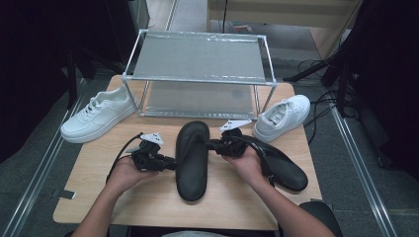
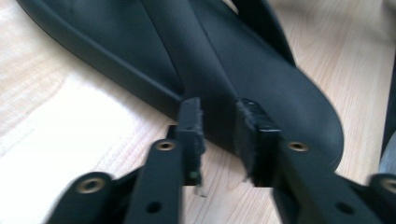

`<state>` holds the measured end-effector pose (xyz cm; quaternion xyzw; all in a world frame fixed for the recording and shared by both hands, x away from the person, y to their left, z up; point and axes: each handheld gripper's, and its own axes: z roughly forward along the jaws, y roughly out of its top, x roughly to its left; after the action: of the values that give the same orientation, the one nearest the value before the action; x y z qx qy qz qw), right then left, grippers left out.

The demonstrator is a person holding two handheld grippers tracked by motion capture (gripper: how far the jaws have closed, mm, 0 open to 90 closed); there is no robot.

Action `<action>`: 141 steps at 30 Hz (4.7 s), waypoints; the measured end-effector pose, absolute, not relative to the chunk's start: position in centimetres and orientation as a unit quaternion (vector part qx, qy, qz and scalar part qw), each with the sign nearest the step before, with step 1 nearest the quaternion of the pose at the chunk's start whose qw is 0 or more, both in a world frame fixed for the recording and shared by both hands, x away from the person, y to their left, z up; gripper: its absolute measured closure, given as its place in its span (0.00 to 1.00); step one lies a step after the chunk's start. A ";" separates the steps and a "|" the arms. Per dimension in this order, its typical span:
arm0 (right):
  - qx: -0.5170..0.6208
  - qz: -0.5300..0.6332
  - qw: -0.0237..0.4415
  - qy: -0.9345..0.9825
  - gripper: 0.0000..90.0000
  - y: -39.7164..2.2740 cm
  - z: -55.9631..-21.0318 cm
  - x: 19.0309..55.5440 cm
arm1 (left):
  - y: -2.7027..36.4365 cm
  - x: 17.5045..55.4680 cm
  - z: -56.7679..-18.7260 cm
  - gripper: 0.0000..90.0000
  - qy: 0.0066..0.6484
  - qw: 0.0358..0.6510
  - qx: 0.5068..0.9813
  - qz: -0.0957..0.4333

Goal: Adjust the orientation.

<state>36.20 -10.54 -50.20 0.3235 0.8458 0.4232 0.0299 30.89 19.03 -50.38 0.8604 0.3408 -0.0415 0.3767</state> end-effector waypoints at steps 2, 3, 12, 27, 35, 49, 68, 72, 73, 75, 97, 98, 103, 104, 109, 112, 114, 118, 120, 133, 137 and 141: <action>0.324 0.424 0.020 0.846 0.77 -10.9 -50.2 36.2 | 19.0 30.9 -50.3 0.61 0.341 0.377 0.860 -0.034; 0.324 0.424 0.020 0.846 0.77 -10.9 -50.2 36.2 | 19.0 30.9 -50.3 0.57 0.341 0.377 0.860 -0.034; 0.305 0.436 0.030 0.846 0.64 -12.0 -50.0 35.5 | 19.0 31.3 -50.2 0.45 0.352 0.386 0.852 -0.025; 0.292 0.445 0.037 0.846 0.56 -13.4 -49.3 34.0 | 18.3 32.3 -49.8 0.43 0.341 0.391 0.855 -0.016; 0.294 0.444 0.043 0.845 0.57 -14.3 -49.3 33.5 | 17.7 32.9 -49.6 0.43 0.334 0.392 0.857 -0.012; 0.304 0.448 0.063 0.838 0.57 -16.2 -48.9 32.6 | 16.9 34.1 -49.3 0.44 0.330 0.389 0.860 0.000; 0.333 0.453 0.101 0.821 0.57 -20.8 -47.7 30.5 | 15.9 35.7 -49.2 0.44 0.320 0.385 0.866 0.004; 0.347 0.450 0.107 0.816 0.58 -22.3 -47.8 30.0 | 15.7 35.9 -49.2 0.44 0.319 0.387 0.865 0.004; 0.348 0.449 0.108 0.816 0.58 -22.5 -47.9 30.0 | 15.6 36.0 -49.2 0.44 0.318 0.388 0.865 0.005; 0.352 0.445 0.112 0.816 0.58 -23.0 -48.0 29.8 | 15.6 36.1 -49.3 0.44 0.316 0.388 0.866 0.005; 0.378 0.403 0.087 0.829 0.71 -24.2 -50.5 30.8 | 15.3 36.3 -49.3 0.44 0.314 0.388 0.867 0.004; 0.378 0.403 0.087 0.829 0.71 -24.2 -50.5 30.8 | 15.3 36.2 -49.3 0.44 0.313 0.389 0.867 0.003; 0.385 0.397 0.045 0.832 0.87 -23.7 -51.1 31.5 | 15.3 36.2 -49.3 0.44 0.313 0.389 0.867 0.004; 0.390 0.395 0.041 0.831 0.88 -23.7 -51.0 31.6 | 15.3 36.3 -49.3 0.44 0.314 0.389 0.866 0.004; 0.405 0.391 0.034 0.826 0.90 -23.3 -50.3 31.7 | 15.2 36.2 -49.3 0.44 0.311 0.390 0.866 0.007; 0.410 0.399 0.034 0.820 0.90 -23.1 -49.9 31.7 | 15.1 35.9 -49.0 0.44 0.300 0.398 0.867 0.014; 0.408 0.399 0.037 0.820 0.90 -22.8 -49.7 31.6 | 15.1 35.8 -48.9 0.44 0.299 0.398 0.867 0.015; 0.409 0.386 0.040 0.826 0.90 -21.7 -49.3 31.7 | 15.3 35.6 -49.0 0.45 0.301 0.396 0.868 0.016; 0.408 0.387 0.040 0.826 0.90 -21.4 -49.3 31.8 | 15.4 35.5 -49.0 0.45 0.304 0.395 0.867 0.018; 0.408 0.386 0.040 0.826 0.90 -18.1 -49.2 33.6 | 16.5 33.8 -48.7 0.45 0.307 0.400 0.863 0.030; 0.415 0.387 0.044 0.822 0.90 -17.5 -49.1 34.3 | 16.8 33.4 -48.9 0.45 0.314 0.398 0.862 0.032; 0.423 0.381 0.049 0.821 0.90 -17.0 -49.4 35.0 | 17.3 33.0 -48.9 0.45 0.321 0.401 0.858 0.033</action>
<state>35.00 -16.97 -49.44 0.4230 0.8207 0.3810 0.0487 33.04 17.32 -48.91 0.8577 0.3208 0.0326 0.4006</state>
